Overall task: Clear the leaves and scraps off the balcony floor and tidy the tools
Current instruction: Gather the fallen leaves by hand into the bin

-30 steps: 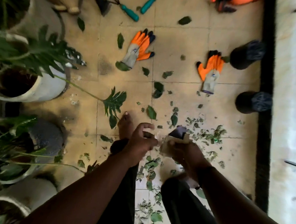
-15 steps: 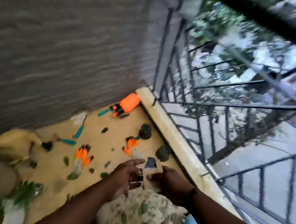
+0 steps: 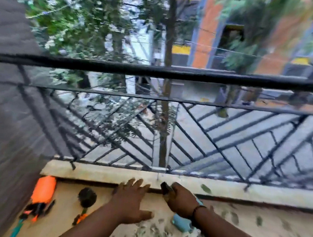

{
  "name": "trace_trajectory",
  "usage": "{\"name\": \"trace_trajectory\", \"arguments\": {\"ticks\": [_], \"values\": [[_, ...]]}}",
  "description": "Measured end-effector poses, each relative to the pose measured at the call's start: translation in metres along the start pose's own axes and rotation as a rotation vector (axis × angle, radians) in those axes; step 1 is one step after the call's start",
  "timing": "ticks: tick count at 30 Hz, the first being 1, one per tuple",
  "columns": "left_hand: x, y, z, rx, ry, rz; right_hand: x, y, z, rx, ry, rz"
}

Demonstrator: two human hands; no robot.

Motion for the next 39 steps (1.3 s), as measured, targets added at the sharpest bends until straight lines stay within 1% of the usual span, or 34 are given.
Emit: {"name": "trace_trajectory", "arguments": {"ticks": [2, 6, 9, 11, 15, 19, 24, 27, 31, 33, 35, 39], "values": [[0.003, -0.002, 0.015, 0.07, -0.032, 0.009, -0.007, 0.009, 0.011, -0.194, 0.051, -0.005], [0.026, -0.003, 0.096, 0.278, -0.214, 0.039, -0.052, 0.054, 0.074, -0.436, 0.008, 0.09], [0.039, -0.004, 0.164, 0.339, -0.317, 0.038, -0.082, 0.084, 0.116, -0.551, -0.021, 0.111], [0.05, -0.009, 0.206, 0.374, -0.358, 0.029, -0.101, 0.102, 0.148, -0.569, -0.064, 0.135], [0.071, -0.027, 0.311, 0.446, -0.428, 0.005, -0.144, 0.144, 0.239, -0.53, -0.19, 0.146], [0.083, -0.05, 0.434, 0.491, -0.53, -0.07, -0.217, 0.202, 0.332, -0.505, -0.323, 0.184], [0.084, -0.06, 0.573, 0.555, -0.709, -0.104, -0.305, 0.261, 0.432, -0.387, -0.573, 0.248], [0.084, -0.065, 0.635, 0.611, -0.818, -0.135, -0.342, 0.278, 0.474, -0.296, -0.715, 0.307], [0.097, -0.077, 0.71, 0.716, -0.945, -0.129, -0.375, 0.293, 0.516, -0.204, -0.855, 0.412], [0.105, -0.085, 0.752, 0.767, -1.012, -0.133, -0.389, 0.3, 0.536, -0.18, -0.94, 0.422], [0.112, -0.09, 0.795, 0.808, -1.087, -0.143, -0.402, 0.308, 0.551, -0.158, -1.02, 0.431], [0.117, -0.088, 0.892, 0.886, -1.291, -0.112, -0.435, 0.329, 0.574, -0.082, -1.222, 0.515]]}}
Point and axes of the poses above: each hand's wrist, its own x-axis towards the middle knuckle, its own y-axis out of the back of the hand, z = x × y, the point moved 8 cm from there along x, towards the middle knuckle, and after that the axes turned 7 degrees about y, right-handed, at the moved point
